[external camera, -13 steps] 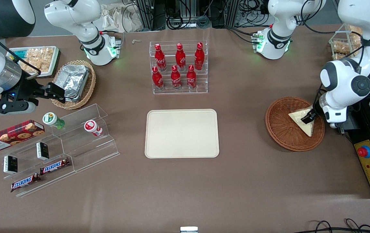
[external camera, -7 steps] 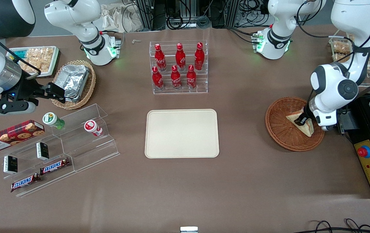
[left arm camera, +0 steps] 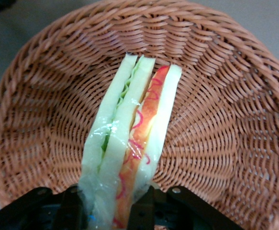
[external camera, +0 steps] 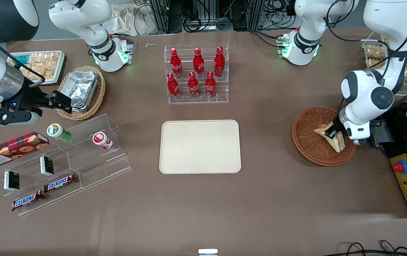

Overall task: Place sandwich from basket to tray
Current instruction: 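Lift the sandwich out of the basket with the left gripper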

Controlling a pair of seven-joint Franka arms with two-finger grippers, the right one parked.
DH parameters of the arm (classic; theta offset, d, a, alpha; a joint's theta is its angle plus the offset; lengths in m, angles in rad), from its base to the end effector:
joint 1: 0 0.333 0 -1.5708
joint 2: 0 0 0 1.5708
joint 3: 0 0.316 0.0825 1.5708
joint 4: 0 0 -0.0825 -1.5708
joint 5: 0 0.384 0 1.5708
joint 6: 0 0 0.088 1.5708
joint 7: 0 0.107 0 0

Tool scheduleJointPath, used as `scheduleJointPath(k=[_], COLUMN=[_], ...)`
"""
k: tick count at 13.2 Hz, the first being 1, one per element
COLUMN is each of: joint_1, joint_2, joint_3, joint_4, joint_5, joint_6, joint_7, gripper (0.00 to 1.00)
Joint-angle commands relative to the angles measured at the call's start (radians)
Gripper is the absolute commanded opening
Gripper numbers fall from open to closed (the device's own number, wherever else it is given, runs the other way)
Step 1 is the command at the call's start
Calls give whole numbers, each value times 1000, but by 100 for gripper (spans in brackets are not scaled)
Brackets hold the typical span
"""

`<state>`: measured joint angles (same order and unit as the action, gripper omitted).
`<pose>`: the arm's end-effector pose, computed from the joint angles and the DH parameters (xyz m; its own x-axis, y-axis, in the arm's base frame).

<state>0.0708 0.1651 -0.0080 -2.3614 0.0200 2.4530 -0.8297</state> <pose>0.5012 0.0315 0.2520 0.6382 0.7687 -0.0421 0.7663 -0.6395 -0.0611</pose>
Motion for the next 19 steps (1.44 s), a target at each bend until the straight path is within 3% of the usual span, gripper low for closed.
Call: scheduleJointPath(k=[1,5,8,10,15,19], joint_1=[0,0,0,0,-8,-120], joint_2=[-44,-30,-30,-22,68,186], joint_3=[-6,-84,-165,-269,-567,-589], joint_4=[170,529,730,815,817,675], joint_5=[11,9,-8,-15,-32,26], joint_6=[-286,-696,-880,-959,-857,-581], joint_7=[20,53,119,149,96,-29], gripper=[0,0,0,0,0,0])
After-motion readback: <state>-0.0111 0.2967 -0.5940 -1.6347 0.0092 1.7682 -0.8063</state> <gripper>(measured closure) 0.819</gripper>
